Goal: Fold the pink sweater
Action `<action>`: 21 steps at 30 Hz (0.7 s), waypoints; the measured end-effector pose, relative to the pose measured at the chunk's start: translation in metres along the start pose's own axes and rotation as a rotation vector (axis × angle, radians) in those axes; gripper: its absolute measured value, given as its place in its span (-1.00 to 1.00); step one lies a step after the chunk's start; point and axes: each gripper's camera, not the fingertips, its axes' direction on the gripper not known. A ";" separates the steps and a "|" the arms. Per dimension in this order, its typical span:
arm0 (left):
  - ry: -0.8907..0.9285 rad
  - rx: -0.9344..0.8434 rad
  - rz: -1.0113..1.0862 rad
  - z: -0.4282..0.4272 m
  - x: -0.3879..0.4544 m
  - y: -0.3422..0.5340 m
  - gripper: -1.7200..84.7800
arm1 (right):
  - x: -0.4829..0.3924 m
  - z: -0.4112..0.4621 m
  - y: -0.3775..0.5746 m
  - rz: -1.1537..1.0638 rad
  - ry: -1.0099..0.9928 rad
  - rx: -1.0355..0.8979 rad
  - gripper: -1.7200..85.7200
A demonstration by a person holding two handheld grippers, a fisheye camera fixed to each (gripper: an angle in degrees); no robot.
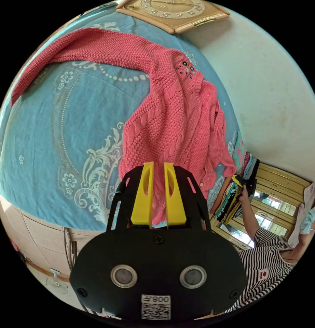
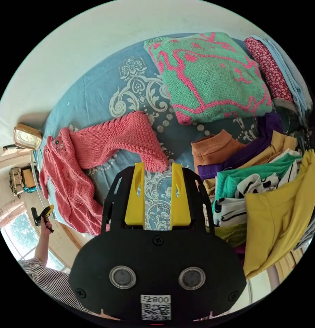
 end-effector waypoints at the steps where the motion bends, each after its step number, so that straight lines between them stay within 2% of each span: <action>1: 0.015 -0.012 0.009 0.011 0.006 0.003 -0.84 | -0.009 0.010 -0.003 -0.026 0.012 -0.025 -0.72; 6: 0.044 -0.022 0.031 0.039 0.025 0.012 -0.87 | -0.037 0.014 -0.015 -0.080 0.119 -0.023 -0.83; 9: 0.043 -0.004 0.054 0.042 0.035 0.019 -0.88 | -0.059 -0.037 -0.019 -0.158 0.143 0.088 -0.86; 14: 0.036 0.032 0.069 0.039 0.039 0.041 -0.90 | -0.097 -0.149 -0.026 -0.300 0.327 0.284 -0.86; 16: 0.047 0.040 0.058 0.042 0.034 0.052 -0.89 | -0.096 -0.154 -0.037 -0.284 0.322 0.250 -0.85; 19: 0.065 0.033 0.027 0.053 0.019 0.076 -0.88 | -0.083 -0.114 -0.054 -0.197 0.313 0.079 -0.82; 21: 0.056 0.021 0.003 0.060 0.007 0.094 -0.87 | -0.078 -0.088 -0.049 -0.136 0.309 0.037 -0.82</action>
